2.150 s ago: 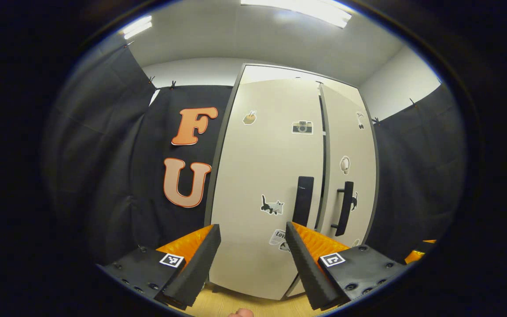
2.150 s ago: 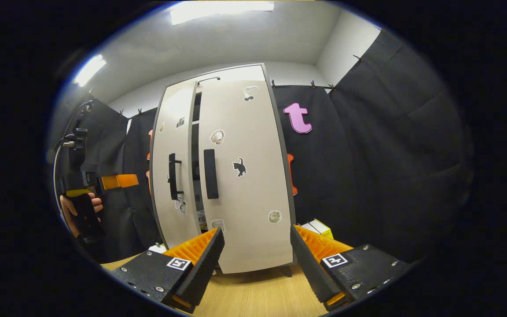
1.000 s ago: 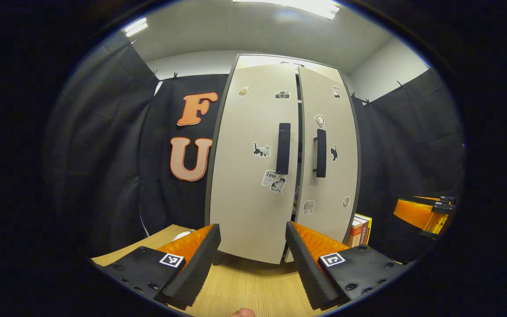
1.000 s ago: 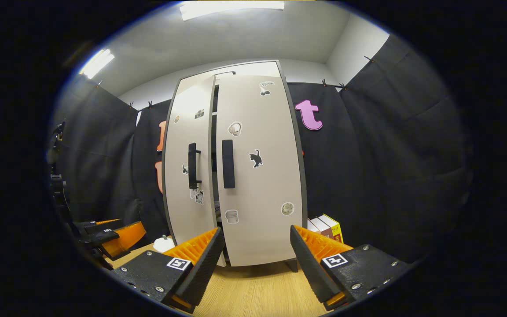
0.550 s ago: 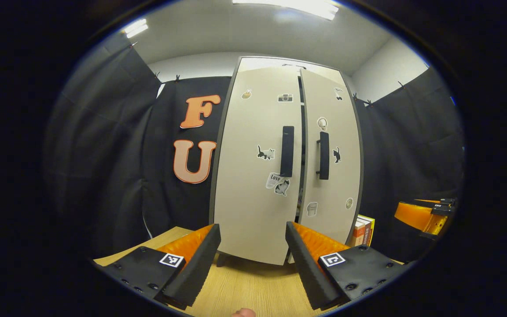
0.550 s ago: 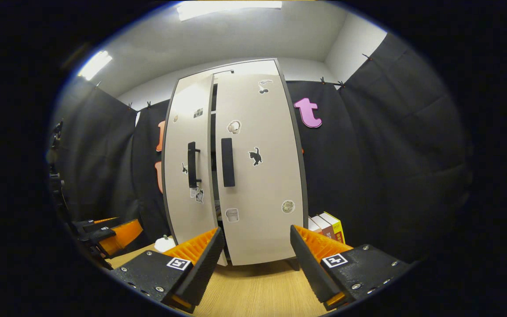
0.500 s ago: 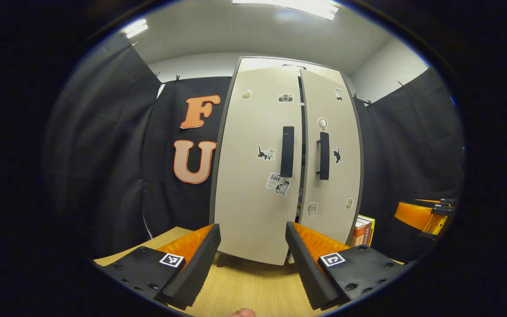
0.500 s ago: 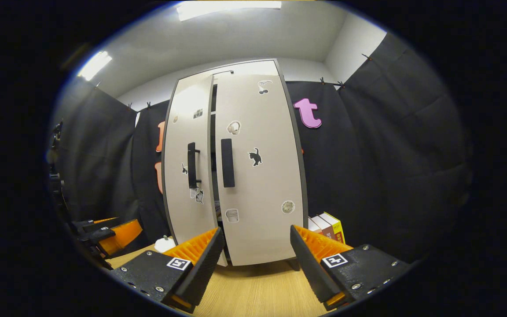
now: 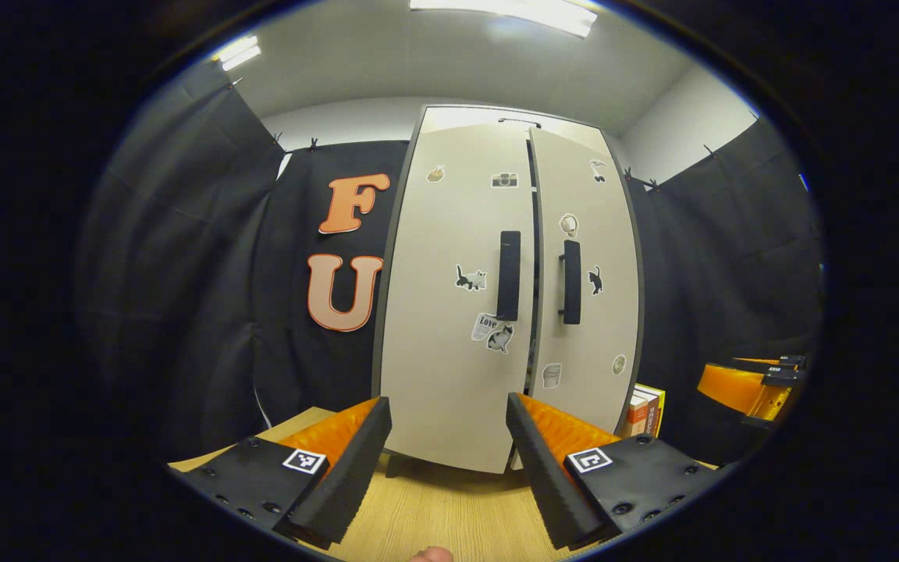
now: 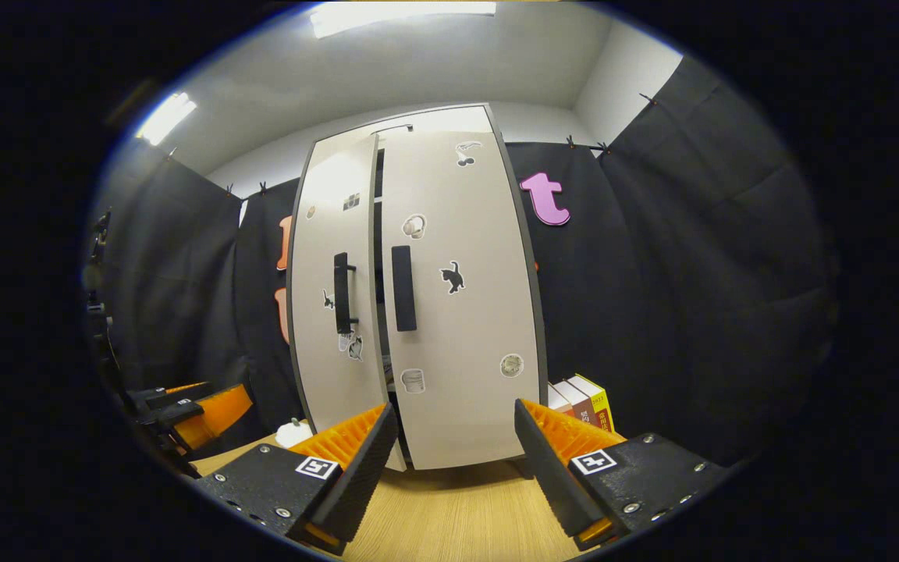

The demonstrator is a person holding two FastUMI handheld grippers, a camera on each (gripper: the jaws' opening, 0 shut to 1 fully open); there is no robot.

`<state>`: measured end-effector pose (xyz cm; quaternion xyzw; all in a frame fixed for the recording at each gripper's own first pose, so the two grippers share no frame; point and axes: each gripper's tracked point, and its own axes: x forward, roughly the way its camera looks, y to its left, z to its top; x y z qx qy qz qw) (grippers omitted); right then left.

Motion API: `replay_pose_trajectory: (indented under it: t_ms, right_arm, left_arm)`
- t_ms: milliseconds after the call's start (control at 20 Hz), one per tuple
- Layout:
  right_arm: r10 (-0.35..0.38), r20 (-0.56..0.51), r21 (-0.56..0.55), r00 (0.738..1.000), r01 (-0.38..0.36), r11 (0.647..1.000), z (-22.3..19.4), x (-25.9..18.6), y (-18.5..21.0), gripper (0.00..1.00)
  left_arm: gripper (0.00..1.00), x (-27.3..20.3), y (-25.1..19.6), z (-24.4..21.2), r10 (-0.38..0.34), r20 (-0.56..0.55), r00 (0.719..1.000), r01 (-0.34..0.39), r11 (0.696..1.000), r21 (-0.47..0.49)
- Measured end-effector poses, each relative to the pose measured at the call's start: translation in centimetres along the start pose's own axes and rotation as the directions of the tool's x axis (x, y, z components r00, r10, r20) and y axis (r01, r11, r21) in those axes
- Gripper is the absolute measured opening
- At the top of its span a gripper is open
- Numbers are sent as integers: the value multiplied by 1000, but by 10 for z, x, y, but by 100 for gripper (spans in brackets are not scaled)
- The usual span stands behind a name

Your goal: Grab one shoe with the right hand and put it into the shoe cabinet, grab the other shoe with the left hand and put it into the shoe cabinet; then close the right door with the right hand and the left door with the left hand.

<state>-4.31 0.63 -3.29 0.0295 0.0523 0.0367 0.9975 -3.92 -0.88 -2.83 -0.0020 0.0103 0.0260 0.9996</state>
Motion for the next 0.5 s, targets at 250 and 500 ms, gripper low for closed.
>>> replay_pose_trajectory:
  t_ms: [250, 500]
  right_arm:
    - [-5, 0, 4, 1000, 5, 1000, 0, 0, -2, 93]
    - [-5, -1, 8, 1000, 5, 1000, 1, 0, -3, 93]
  left_arm:
    - [96, -1, -2, 3, -4, 6, 1000, 4, 1000, 3]
    - [96, -1, -3, 3, -10, 1, 1000, 10, 1000, -1]
